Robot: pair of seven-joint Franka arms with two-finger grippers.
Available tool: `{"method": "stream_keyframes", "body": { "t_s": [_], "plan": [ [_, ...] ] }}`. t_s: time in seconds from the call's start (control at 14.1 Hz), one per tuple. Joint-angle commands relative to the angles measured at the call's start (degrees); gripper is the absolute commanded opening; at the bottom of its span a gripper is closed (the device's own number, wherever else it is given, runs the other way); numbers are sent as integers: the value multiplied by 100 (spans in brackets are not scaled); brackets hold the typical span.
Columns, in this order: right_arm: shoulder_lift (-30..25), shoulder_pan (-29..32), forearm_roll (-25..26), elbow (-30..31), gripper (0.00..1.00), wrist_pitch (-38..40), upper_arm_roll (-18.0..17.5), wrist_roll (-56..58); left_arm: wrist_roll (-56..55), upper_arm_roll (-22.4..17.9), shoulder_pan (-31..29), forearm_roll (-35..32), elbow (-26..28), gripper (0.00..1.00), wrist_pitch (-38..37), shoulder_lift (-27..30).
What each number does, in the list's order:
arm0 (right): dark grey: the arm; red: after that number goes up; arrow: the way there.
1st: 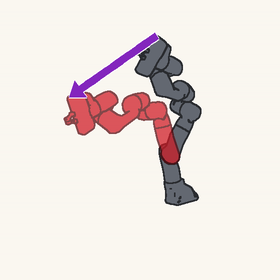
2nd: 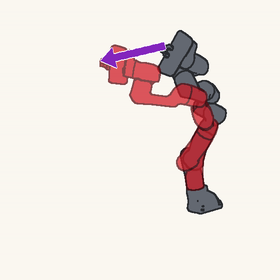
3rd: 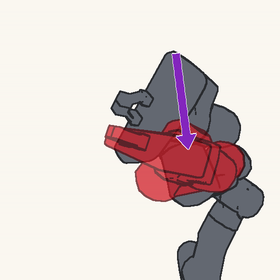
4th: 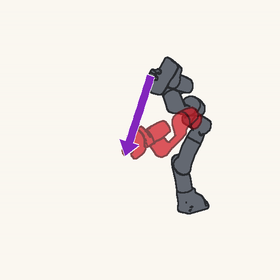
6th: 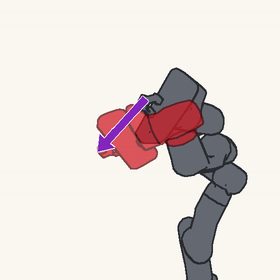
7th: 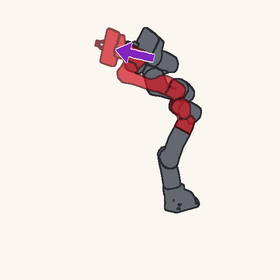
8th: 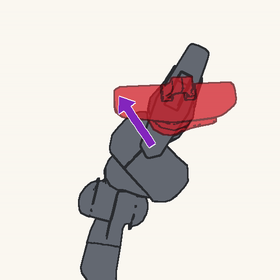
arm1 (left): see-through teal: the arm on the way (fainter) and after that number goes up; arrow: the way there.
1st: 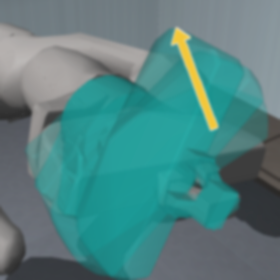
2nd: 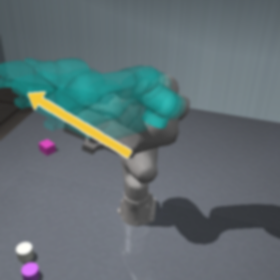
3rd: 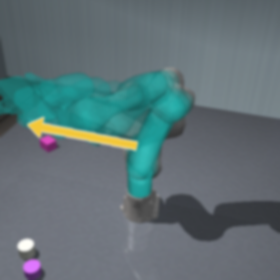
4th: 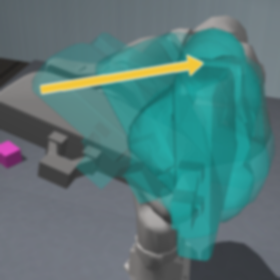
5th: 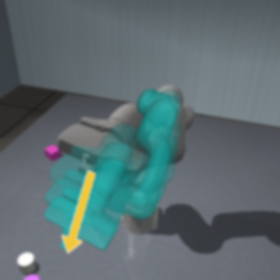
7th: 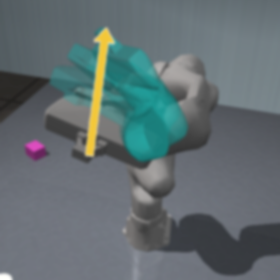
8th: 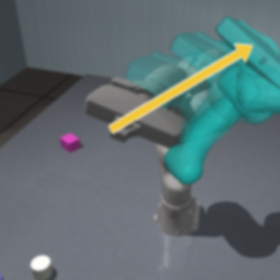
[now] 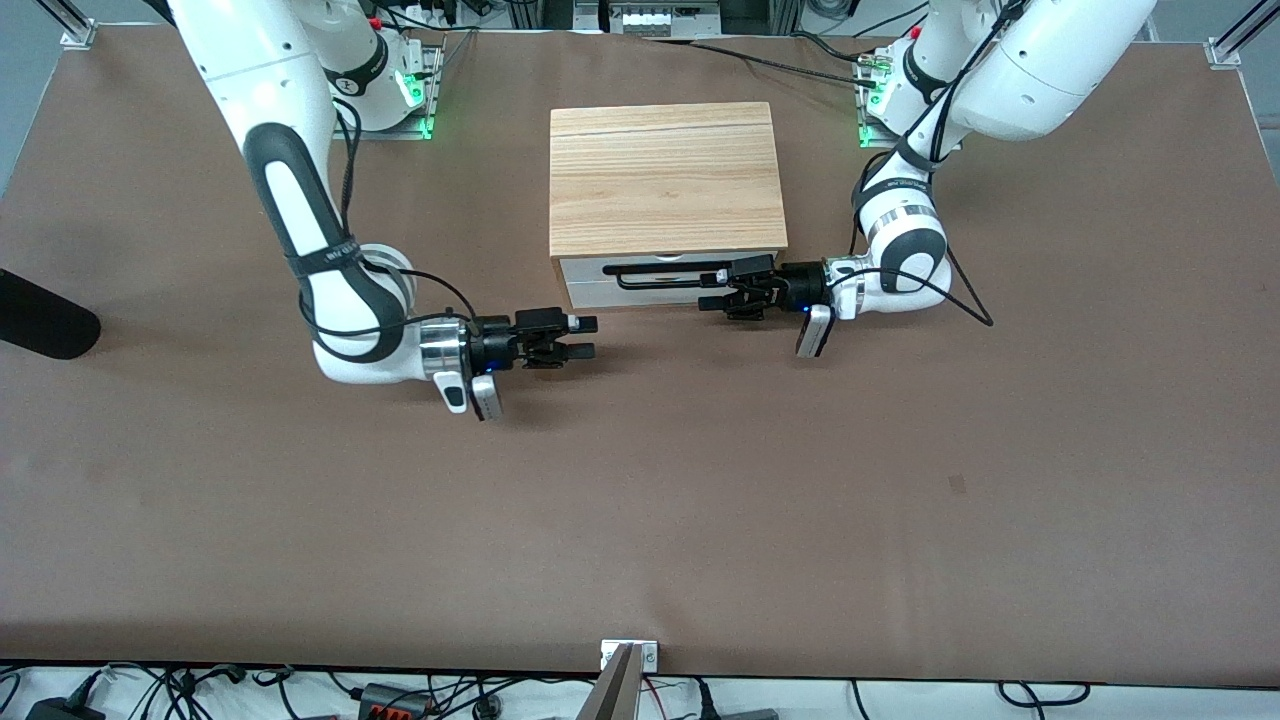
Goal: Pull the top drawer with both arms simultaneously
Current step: 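Close the right gripper and the left gripper on the black handle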
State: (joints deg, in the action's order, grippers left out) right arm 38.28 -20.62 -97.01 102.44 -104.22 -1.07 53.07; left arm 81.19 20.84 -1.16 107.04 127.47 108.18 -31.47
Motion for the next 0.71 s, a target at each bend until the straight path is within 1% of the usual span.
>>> {"method": "stream_keyframes", "body": {
  "t_s": [0.0,0.07,0.21,0.35,0.5,0.64],
  "plan": [
    [-4,-74,-257,258,100,156,-103,212,222,70,-112,133,225,60,-16,18],
    [83,-74,-257,294,100,339,-182,195,213,61,-104,133,270,60,-111,18],
    [250,-74,-257,381,100,568,-200,256,222,61,-104,124,322,59,-262,1],
    [259,-83,-257,539,100,718,-200,256,231,61,-104,116,375,55,-323,1],
    [251,-161,-257,628,100,763,-226,256,231,61,-112,116,551,54,-481,1],
    [251,-249,-257,628,100,746,-227,265,231,61,-121,116,586,47,-517,9]
  ]
}}
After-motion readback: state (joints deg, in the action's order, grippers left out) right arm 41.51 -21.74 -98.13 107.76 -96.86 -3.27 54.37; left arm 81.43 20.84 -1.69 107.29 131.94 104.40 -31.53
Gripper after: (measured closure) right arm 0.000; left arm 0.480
